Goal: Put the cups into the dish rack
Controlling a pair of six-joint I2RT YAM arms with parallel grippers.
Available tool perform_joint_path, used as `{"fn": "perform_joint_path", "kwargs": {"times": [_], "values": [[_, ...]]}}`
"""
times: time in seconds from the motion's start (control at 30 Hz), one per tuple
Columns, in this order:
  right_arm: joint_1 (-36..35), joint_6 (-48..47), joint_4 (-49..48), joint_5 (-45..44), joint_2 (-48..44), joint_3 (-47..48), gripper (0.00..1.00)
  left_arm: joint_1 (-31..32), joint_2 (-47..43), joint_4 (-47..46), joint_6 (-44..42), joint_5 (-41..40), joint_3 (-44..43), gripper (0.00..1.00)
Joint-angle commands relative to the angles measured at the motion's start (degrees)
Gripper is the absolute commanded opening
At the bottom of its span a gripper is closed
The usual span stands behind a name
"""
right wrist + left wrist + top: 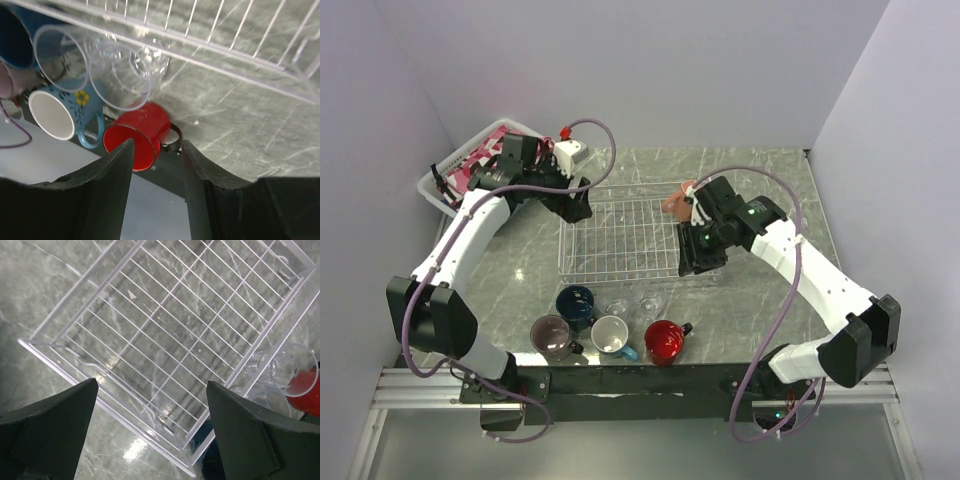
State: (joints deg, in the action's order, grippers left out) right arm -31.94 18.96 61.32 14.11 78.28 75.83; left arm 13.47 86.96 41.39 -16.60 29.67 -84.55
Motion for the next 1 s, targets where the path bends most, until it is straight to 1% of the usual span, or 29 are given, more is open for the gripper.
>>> {"fn": "perform_joint_path", "kwargs": {"times": [0.0, 0.2, 0.33, 0.53, 0.67, 0.77, 0.97], "values": [[-2.9, -0.5, -1.1, 0.9, 0.2, -1.7, 0.50, 0.1, -2.8, -3.6, 2.6, 2.4, 1.5, 0.97], [-6.5, -1.6, -1.2, -1.7, 3.8, -1.5, 0.50, 0.1, -2.5, -7.9, 3.8, 1.6, 5.8, 0.97], [-8.7, -1.0, -4.2, -4.5, 6.7, -2.4, 0.50, 0.1, -2.1, -9.1, 3.0, 0.3, 7.7, 0.97], [-11.4, 0.5, -8.7, -5.8, 8.8, -4.5, 0.49, -0.4, -2.4, -9.4, 2.4, -0.1, 8.2, 0.97], [-12.6, 0.4, -10.0, -7.4, 10.7, -4.8, 0.48, -0.5, -2.8, -9.7, 2.5, -0.1, 8.5, 0.97], [-12.9, 0.2, -11.2, -8.5, 11.5, -5.2, 0.47, -0.7, -2.7, -10.1, 3.2, 0.0, 8.5, 0.97], [-12.9, 0.3, -14.5, -10.1, 12.1, -8.9, 0.45, -1.0, -2.5, -9.8, 3.9, 0.0, 7.3, 0.97]]}}
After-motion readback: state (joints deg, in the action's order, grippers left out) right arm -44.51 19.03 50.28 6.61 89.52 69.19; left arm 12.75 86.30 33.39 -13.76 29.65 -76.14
